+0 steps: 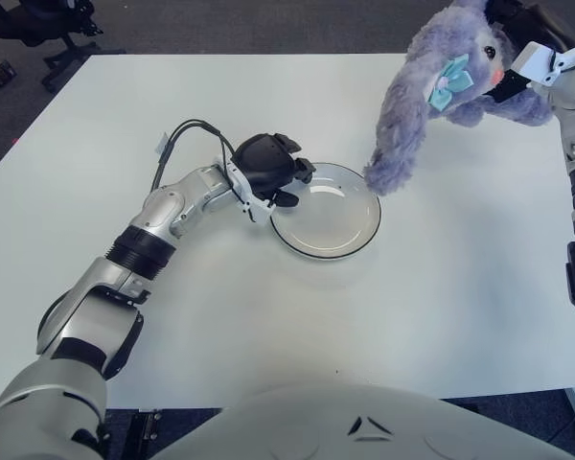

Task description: Put the doll into the plate.

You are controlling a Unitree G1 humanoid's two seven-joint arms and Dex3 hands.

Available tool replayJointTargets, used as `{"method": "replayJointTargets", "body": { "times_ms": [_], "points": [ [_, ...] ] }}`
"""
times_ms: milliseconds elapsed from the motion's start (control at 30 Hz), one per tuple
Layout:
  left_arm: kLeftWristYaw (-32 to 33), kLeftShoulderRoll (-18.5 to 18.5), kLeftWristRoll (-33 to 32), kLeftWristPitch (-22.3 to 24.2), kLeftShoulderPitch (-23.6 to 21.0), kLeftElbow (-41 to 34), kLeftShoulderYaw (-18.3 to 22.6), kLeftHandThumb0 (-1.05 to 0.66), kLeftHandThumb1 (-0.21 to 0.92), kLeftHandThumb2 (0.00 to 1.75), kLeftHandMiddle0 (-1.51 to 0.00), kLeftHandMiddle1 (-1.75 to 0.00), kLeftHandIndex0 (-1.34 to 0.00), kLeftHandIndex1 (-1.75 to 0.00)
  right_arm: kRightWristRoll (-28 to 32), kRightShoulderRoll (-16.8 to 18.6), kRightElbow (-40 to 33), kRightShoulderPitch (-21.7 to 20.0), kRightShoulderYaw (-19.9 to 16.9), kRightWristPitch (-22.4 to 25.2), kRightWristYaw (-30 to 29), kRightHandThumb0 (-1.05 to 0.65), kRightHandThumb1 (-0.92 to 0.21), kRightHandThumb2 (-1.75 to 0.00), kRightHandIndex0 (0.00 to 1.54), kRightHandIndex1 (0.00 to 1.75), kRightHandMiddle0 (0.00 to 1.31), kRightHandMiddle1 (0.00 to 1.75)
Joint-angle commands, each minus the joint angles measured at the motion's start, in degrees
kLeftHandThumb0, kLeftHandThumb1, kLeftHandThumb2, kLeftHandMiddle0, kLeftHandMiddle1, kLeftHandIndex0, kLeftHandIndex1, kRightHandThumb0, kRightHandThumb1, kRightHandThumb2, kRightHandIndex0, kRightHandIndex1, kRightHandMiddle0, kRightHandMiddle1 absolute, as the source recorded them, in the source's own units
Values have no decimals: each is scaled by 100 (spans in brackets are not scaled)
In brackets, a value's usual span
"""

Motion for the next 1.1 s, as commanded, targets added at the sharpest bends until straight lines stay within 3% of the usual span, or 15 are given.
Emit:
{"method": "replayJointTargets", "body": {
  "times_ms": [0,333,433,533,667,867,1067],
  "points": [
    [35,80,99,113,-75,81,-63,-70,92,116,-70,-2,-80,-64,35,-73,-83,40,-59,31,9,42,-48,-110,48,175,52,175],
    [12,37,-189,56,-100,169,-47,-71,92,118,-66,0,-75,-68,34,-72,-125,60,-55,47,21,42,-48,-110,48,175,52,175],
    [-41,-165,-1030,-177,-37,337,183,-71,92,117,-65,0,-71,-65,25,-71,-161,77,-50,62,23,42,-48,-110,48,175,52,175],
    [-87,-187,-1300,-250,-40,387,217,-71,92,117,-64,0,-69,-63,25,-71,-177,83,-49,73,25,42,-48,-110,48,175,52,175],
    [-485,-395,-2992,-599,121,337,617,-70,92,115,-64,0,-67,-69,30,-69,-163,82,-42,64,40,42,-48,-110,48,175,52,175],
    [-692,-585,-4000,-688,130,341,895,-66,92,108,-68,-1,-58,-99,36,-69,-131,83,-35,17,39,42,-48,-110,48,175,52,175],
    [-863,-805,-4797,-676,103,384,1246,-62,92,101,-70,-1,-43,-97,54,-58,-115,91,-39,-5,45,42,-48,-110,47,175,52,175]
  ]
}}
